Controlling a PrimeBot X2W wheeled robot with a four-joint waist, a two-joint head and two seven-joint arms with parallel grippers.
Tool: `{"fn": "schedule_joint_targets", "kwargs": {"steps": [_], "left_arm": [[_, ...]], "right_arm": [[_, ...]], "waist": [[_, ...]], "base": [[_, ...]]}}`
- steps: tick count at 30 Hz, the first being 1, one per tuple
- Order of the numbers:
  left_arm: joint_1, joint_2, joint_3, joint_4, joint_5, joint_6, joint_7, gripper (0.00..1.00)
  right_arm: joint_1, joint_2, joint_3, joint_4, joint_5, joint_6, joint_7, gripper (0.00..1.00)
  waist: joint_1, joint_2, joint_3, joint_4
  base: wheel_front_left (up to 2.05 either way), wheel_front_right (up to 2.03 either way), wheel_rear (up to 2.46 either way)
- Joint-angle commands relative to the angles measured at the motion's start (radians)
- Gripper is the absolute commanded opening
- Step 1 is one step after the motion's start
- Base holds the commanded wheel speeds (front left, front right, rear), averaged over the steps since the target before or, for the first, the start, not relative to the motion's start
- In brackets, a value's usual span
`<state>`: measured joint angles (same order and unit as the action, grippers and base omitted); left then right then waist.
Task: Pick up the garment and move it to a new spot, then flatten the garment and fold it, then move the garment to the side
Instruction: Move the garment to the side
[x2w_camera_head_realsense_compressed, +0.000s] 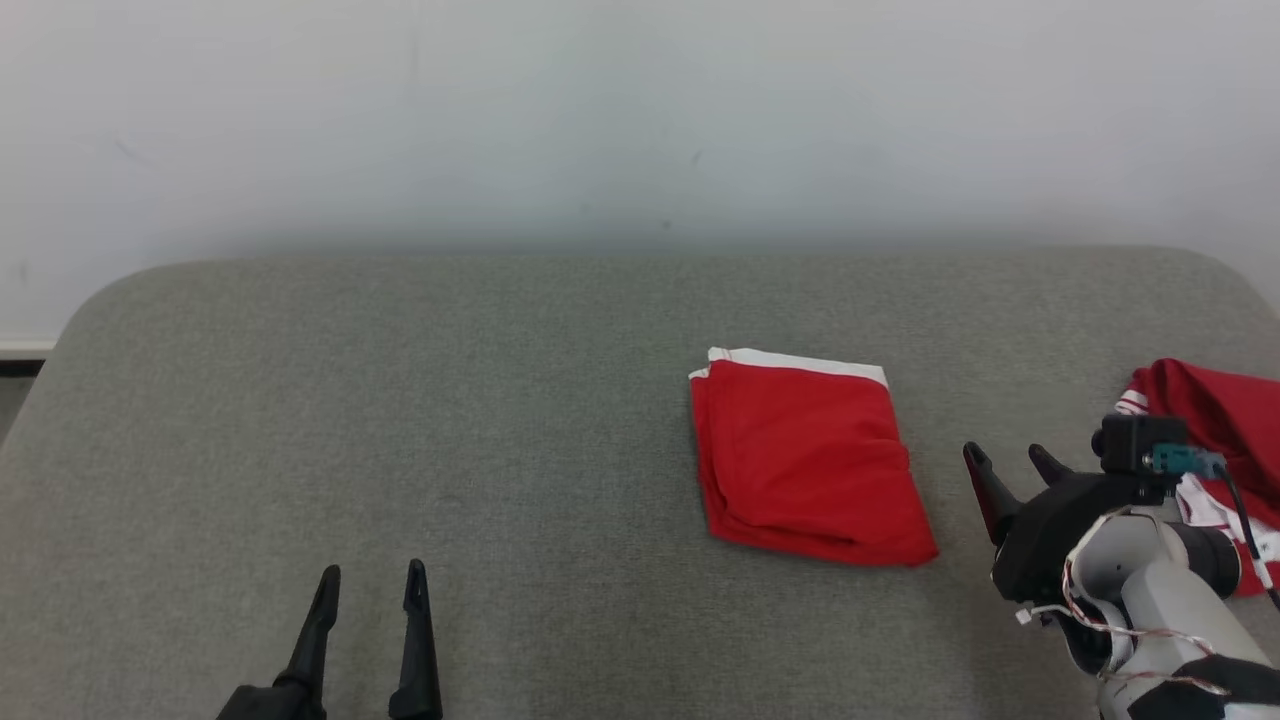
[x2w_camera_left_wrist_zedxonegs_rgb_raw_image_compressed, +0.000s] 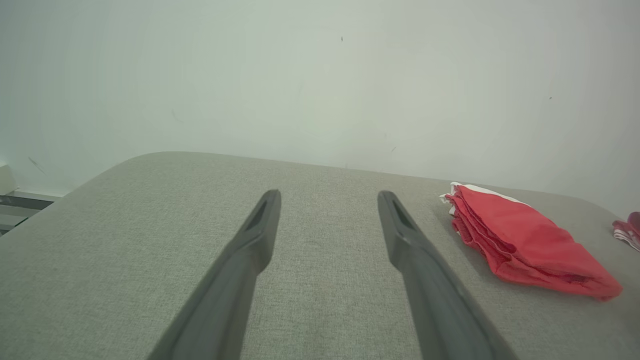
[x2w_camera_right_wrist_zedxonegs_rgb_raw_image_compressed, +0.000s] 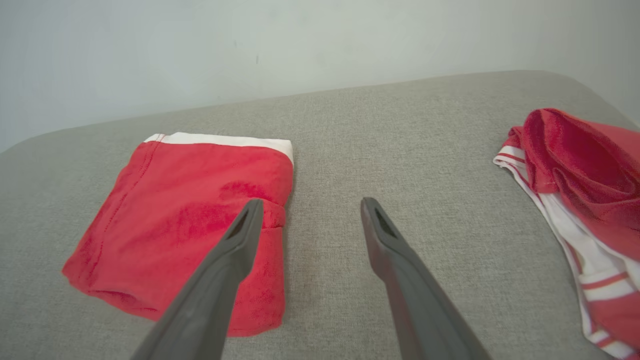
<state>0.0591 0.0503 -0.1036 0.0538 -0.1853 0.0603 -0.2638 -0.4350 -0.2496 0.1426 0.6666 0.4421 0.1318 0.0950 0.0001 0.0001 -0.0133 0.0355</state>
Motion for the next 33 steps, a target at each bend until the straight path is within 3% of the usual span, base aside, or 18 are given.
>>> {"fn": "schedule_joint_targets", "kwargs": {"steps": [1,5,13,18,19,20,21,26,33], "left_arm": [[-0.024,0.000,-0.009,0.004,-0.008,-0.002,0.000,1.00],[-0.052,0.001,-0.037,0.011,-0.014,-0.007,0.000,1.00],[-0.090,0.000,-0.057,0.018,-0.017,-0.023,0.000,1.00],[-0.110,0.000,-0.062,0.018,-0.020,-0.021,0.000,1.00],[-0.115,0.000,-0.062,0.017,-0.021,-0.020,0.000,1.00],[-0.119,0.000,-0.061,0.016,-0.021,-0.018,0.000,1.00],[-0.122,0.000,-0.061,0.016,-0.021,-0.018,0.000,1.00],[-0.129,0.000,-0.046,0.020,-0.027,-0.010,0.000,1.00],[-0.123,0.001,-0.007,0.005,-0.048,-0.003,0.000,1.00]], "right_arm": [[-0.041,-0.002,-0.001,0.038,0.016,-0.003,0.039,1.00],[-0.156,0.022,-0.045,0.179,0.045,-0.003,0.166,1.00],[-0.255,0.020,-0.096,0.351,-0.011,-0.003,0.254,1.00],[-0.282,0.064,-0.114,0.432,-0.021,-0.003,0.303,1.00],[-0.283,0.071,-0.108,0.440,-0.025,-0.002,0.314,0.65],[-0.287,0.078,-0.094,0.443,-0.031,-0.001,0.324,0.24],[-0.288,0.079,-0.078,0.440,-0.038,-0.001,0.329,0.00],[-0.307,0.003,0.062,0.389,-0.106,-0.004,0.363,0.00],[-0.401,-0.111,0.336,0.213,-0.114,-0.003,0.427,0.00]], "waist": [[-0.0001,-0.0001,0.055,0.064],[-0.0001,-0.0001,0.100,0.134],[-0.0001,-0.0001,0.140,0.196],[-0.0001,-0.0001,0.156,0.211],[-0.0001,-0.0001,0.160,0.210],[-0.0001,-0.0001,0.164,0.208],[-0.0001,-0.0001,0.167,0.205],[-0.0001,-0.0001,0.164,0.171],[-0.0001,-0.0001,0.178,0.055]], "base": [[0.00,0.00,0.00],[0.00,0.00,0.00],[0.00,0.00,0.00],[0.00,0.00,0.00],[0.00,0.00,0.00],[0.00,0.00,0.00],[0.00,0.00,0.00],[0.00,0.00,0.00],[0.00,0.00,0.00]]}}
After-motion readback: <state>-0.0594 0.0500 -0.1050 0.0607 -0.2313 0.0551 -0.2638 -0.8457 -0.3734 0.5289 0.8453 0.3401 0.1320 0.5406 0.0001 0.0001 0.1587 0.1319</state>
